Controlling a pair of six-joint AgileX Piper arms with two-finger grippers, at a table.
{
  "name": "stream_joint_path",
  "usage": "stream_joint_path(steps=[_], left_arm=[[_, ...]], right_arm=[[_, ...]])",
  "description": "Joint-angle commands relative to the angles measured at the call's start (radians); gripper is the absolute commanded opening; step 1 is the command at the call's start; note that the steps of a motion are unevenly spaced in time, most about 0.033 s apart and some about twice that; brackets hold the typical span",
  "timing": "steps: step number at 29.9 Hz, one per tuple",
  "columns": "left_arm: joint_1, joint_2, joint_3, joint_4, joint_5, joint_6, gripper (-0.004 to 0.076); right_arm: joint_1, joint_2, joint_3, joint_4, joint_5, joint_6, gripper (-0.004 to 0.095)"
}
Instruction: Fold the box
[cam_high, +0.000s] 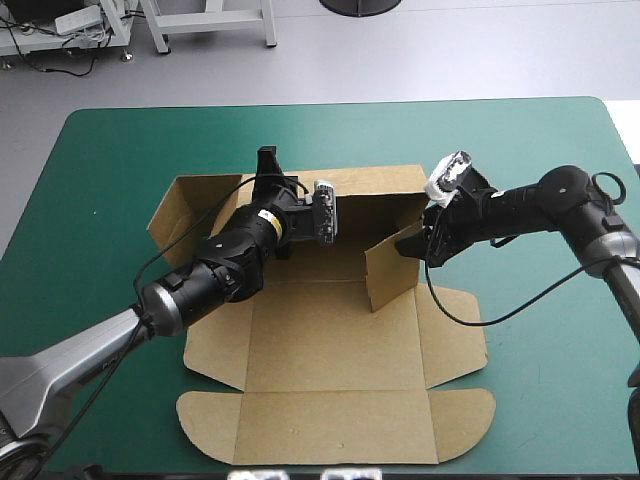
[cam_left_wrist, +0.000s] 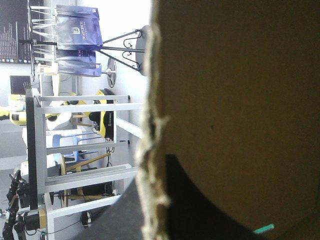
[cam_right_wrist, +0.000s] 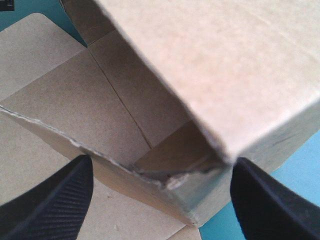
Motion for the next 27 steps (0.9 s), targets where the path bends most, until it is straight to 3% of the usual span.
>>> stream_joint_path(steps=[1, 15, 27], left_arm=[[-0.012, -0.024, -0.043, 0.004, -0.03, -0.028, -0.0005], [-0.008, 0.026, -0.096, -0.001, -0.017, -0.05, -0.0005], [-0.006, 0.044, -0.152, 0.0, -0.008, -0.046, 0.0005]], right_arm=[[0.006, -0.037, -0.023, 0.075, 0.021, 0.005, 0.0705], [0.015, -0.046, -0.024, 0.103, 0.155, 0.019, 0.0705], [0.015, -0.091, -0.022, 0.069, 0.101, 0.069, 0.0705]])
